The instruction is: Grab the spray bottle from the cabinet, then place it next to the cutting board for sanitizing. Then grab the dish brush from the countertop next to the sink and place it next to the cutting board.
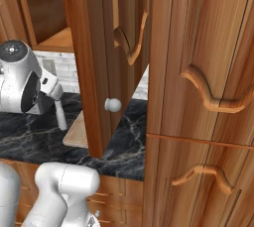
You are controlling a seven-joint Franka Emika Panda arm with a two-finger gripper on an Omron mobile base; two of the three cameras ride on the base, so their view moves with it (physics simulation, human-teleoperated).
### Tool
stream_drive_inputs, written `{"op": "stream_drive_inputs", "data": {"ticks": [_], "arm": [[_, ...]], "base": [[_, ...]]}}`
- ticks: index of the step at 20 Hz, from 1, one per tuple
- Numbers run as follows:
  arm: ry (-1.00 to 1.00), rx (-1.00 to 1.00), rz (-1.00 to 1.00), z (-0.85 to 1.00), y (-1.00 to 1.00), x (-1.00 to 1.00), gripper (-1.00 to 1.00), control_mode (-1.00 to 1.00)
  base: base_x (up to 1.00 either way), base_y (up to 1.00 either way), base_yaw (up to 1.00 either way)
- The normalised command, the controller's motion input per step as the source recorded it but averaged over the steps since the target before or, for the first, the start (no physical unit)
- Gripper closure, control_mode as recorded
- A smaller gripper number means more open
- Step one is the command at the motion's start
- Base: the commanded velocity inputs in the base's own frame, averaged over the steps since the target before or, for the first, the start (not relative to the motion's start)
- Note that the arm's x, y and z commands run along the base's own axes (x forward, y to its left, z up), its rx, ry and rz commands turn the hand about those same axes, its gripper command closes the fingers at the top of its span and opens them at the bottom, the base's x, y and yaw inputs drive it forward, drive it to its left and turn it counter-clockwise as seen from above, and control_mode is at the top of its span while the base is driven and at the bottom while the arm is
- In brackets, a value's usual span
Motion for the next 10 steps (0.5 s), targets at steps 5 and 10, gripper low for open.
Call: {"op": "stream_drive_inputs", "data": {"ticks": [5, 10], "arm": [[0.24, -0.4, -0.26, -0.26, -0.23, -0.45, -1.0, -1.0], [-0.08, -0.17, -0.04, -0.3, -0.28, -0.56, -1.0, -1.0]], "base": [[0.0, 0.0, 0.0], [0.0, 0.0, 0.0]]}}
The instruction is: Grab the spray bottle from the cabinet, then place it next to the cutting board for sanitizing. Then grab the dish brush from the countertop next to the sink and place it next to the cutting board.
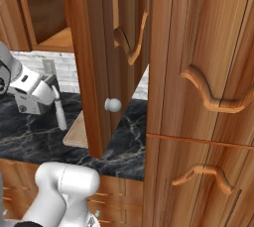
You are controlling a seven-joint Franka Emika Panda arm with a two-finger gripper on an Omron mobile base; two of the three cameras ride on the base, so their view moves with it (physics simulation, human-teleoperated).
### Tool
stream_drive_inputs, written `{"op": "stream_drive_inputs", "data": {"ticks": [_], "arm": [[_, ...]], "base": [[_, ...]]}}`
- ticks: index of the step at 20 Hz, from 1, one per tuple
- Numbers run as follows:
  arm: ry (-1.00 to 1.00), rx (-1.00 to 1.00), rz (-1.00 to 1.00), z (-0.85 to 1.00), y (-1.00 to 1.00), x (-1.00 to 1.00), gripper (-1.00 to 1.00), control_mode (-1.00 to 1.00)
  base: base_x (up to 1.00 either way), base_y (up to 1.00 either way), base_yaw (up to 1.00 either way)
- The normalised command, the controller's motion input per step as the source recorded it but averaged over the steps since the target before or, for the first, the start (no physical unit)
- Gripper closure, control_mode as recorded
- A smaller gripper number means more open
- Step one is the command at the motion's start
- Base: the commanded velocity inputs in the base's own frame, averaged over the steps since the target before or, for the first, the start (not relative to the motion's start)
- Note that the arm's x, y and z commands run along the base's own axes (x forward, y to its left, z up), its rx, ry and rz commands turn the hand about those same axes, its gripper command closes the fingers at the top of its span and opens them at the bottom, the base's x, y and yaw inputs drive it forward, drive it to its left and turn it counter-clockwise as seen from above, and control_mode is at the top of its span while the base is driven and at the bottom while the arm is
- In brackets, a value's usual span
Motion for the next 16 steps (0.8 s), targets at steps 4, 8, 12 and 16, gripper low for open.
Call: {"op": "stream_drive_inputs", "data": {"ticks": [4, 8, 12, 16], "arm": [[-0.23, -0.05, 0.06, -0.6, -0.26, -0.28, -1.0, -1.0], [-0.31, 0.0, 0.1, -0.41, -0.13, -0.21, -1.0, -1.0], [-0.1, 0.0, 0.03, 0.0, 0.0, -0.19, -1.0, 1.0], [0.0, 0.0, 0.0, 0.0, 0.0, 0.0, -1.0, 1.0]], "base": [[0.0, 0.0, 0.0], [0.0, 0.0, 0.0], [-0.7, 0.06, 0.07], [-0.91, 0.47, 0.13]]}}
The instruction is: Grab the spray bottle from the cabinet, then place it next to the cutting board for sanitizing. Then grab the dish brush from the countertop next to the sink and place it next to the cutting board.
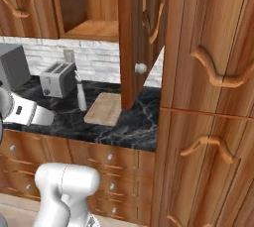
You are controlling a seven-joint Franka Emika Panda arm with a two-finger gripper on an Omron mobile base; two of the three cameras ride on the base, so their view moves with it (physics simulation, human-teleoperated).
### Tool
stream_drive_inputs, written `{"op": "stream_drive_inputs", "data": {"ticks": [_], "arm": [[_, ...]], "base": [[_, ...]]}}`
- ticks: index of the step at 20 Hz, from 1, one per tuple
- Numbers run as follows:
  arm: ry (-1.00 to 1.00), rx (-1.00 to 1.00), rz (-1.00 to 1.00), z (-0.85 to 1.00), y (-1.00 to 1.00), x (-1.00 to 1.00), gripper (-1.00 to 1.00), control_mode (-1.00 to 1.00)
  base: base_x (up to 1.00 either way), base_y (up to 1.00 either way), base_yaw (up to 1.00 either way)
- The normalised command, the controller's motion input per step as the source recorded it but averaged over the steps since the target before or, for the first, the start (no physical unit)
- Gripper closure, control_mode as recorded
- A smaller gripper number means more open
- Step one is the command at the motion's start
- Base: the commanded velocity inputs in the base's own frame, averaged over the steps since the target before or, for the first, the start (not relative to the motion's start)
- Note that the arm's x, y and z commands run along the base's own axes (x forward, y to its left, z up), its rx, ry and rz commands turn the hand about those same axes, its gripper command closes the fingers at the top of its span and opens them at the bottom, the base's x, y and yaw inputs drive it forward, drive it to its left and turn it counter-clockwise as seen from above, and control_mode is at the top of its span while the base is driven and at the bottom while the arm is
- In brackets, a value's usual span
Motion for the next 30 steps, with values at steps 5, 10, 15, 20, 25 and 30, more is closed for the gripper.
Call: {"op": "stream_drive_inputs", "data": {"ticks": [5, 10, 15, 20, 25, 30], "arm": [[0.0, 0.0, 0.0, 0.0, 0.0, 0.0, -1.0, 1.0], [0.0, 0.0, 0.0, 0.0, 0.0, 0.0, -1.0, 1.0], [0.0, 0.0, 0.0, 0.0, 0.0, 0.0, -1.0, 1.0], [0.0, 0.0, 0.0, 0.0, 0.0, 0.0, -1.0, 1.0], [0.0, 0.0, 0.0, 0.0, 0.0, 0.0, -1.0, 1.0], [0.0, 0.0, 0.0, 0.0, 0.0, 0.0, -1.0, 1.0]], "base": [[-0.68, 1.0, 0.2], [-0.1, 1.0, 0.62], [0.0, 0.65, 0.88], [0.0, 0.2, 0.99], [0.0, 0.07, 1.0], [0.52, -0.11, 0.89]]}}
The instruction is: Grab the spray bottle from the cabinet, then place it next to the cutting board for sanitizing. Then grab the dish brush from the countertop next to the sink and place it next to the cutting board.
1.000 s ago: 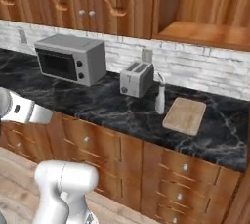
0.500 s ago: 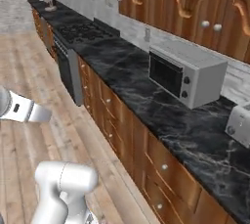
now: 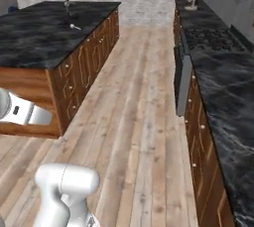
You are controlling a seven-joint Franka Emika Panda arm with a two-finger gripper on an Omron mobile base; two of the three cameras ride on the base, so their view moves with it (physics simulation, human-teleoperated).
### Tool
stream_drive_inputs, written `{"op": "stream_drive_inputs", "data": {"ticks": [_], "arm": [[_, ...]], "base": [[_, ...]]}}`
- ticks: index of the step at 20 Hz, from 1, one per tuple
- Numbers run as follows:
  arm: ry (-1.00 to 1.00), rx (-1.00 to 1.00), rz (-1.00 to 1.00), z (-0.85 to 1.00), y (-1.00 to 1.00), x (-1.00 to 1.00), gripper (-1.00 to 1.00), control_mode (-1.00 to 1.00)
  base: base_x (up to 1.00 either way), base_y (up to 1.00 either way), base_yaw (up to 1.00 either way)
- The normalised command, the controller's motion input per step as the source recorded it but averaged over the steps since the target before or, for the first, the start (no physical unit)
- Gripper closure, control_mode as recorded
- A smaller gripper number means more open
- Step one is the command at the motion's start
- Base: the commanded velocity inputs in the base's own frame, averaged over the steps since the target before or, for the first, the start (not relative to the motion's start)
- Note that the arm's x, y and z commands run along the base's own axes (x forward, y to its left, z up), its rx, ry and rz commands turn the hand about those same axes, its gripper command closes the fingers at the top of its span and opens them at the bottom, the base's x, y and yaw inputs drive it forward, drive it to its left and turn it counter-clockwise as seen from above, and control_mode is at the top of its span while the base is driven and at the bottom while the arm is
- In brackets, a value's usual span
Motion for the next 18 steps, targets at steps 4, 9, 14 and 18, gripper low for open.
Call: {"op": "stream_drive_inputs", "data": {"ticks": [4, 9, 14, 18], "arm": [[0.0, 0.0, 0.0, 0.0, 0.0, 0.0, -1.0, 1.0], [0.0, 0.0, 0.0, 0.0, 0.0, 0.0, -1.0, 1.0], [0.0, 0.0, 0.0, 0.0, 0.0, 0.0, -1.0, 1.0], [0.0, 0.0, 0.0, 0.0, 0.0, 0.0, -1.0, 1.0]], "base": [[0.99, -0.27, 0.76], [1.0, -0.3, 0.74], [1.0, -0.44, 0.69], [0.96, -0.78, 0.6]]}}
